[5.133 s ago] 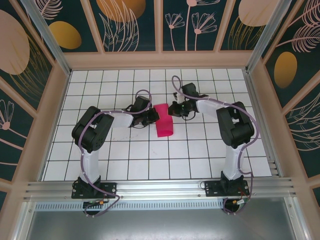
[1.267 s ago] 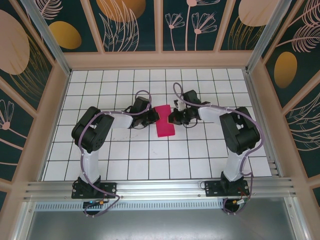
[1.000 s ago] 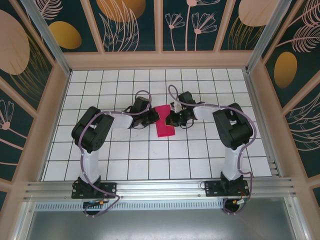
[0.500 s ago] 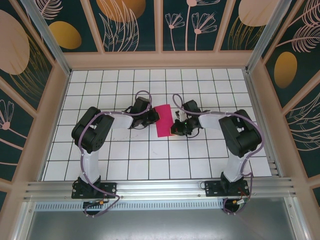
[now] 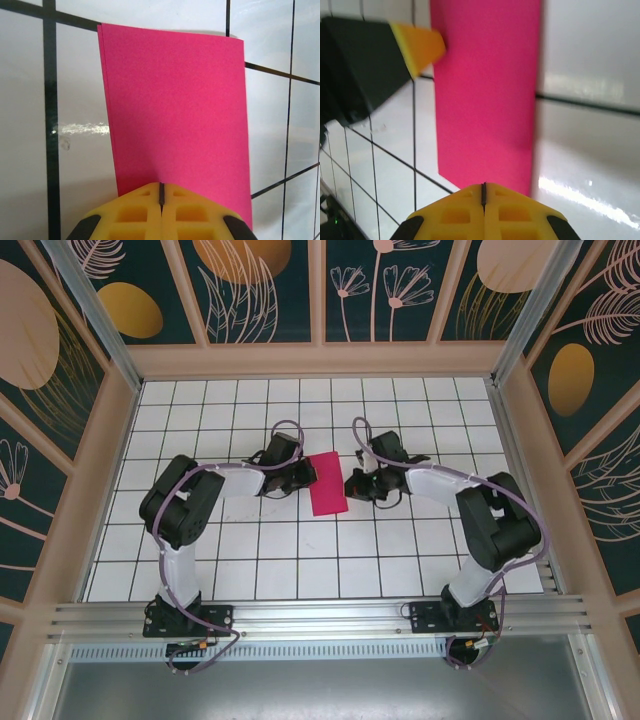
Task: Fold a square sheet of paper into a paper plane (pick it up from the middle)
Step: Rotate the square sheet of paper at the center of the table.
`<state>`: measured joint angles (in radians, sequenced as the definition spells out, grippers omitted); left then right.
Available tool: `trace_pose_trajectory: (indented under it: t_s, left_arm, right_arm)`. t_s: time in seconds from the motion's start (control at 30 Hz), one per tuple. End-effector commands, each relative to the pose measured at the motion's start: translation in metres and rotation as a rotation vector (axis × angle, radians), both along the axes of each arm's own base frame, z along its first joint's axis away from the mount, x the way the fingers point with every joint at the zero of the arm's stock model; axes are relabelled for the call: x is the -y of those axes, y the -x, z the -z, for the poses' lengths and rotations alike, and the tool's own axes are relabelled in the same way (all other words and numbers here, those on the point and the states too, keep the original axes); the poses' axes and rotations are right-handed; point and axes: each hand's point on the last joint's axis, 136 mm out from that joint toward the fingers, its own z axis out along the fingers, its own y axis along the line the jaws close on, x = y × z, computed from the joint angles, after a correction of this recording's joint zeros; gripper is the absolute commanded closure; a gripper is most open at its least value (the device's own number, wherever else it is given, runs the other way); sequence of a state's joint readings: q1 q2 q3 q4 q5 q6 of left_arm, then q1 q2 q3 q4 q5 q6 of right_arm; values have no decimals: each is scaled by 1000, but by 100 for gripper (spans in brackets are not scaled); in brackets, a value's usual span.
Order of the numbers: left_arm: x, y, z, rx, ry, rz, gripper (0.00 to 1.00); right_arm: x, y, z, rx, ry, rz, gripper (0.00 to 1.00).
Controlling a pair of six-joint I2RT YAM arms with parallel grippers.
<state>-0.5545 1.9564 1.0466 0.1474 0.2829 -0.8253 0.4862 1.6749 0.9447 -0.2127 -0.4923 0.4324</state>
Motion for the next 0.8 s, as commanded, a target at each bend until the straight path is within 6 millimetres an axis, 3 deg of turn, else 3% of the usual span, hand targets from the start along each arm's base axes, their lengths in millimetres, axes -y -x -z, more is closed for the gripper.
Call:
trace_pose_trajectory:
  t_s: [0.0, 0.07, 0.2, 0.3, 0.43, 0.6, 0.77]
  left_arm:
    - [5, -12, -50, 85, 43, 18, 95]
    - [-2, -18, -64, 120, 26, -26, 92]
    - [-27, -16, -72, 156, -26, -122, 85]
    - [-39, -10, -74, 165, -27, -156, 72]
    - [-52, 6, -71, 160, -21, -184, 57]
    - [-64, 19, -64, 157, -22, -208, 47]
    - [-80, 32, -59, 160, -29, -249, 39]
  right_arm:
    - [5, -22, 1, 30, 56, 73, 100]
    - [2, -27, 8, 18, 66, 84, 100]
    - [-5, -28, 21, -17, 105, 91, 100]
    - [0, -23, 39, -87, 152, 128, 100]
    - [-2, -12, 48, -137, 163, 160, 100]
    - [-13, 11, 55, -217, 170, 199, 100]
    - [-38, 26, 51, -288, 90, 250, 100]
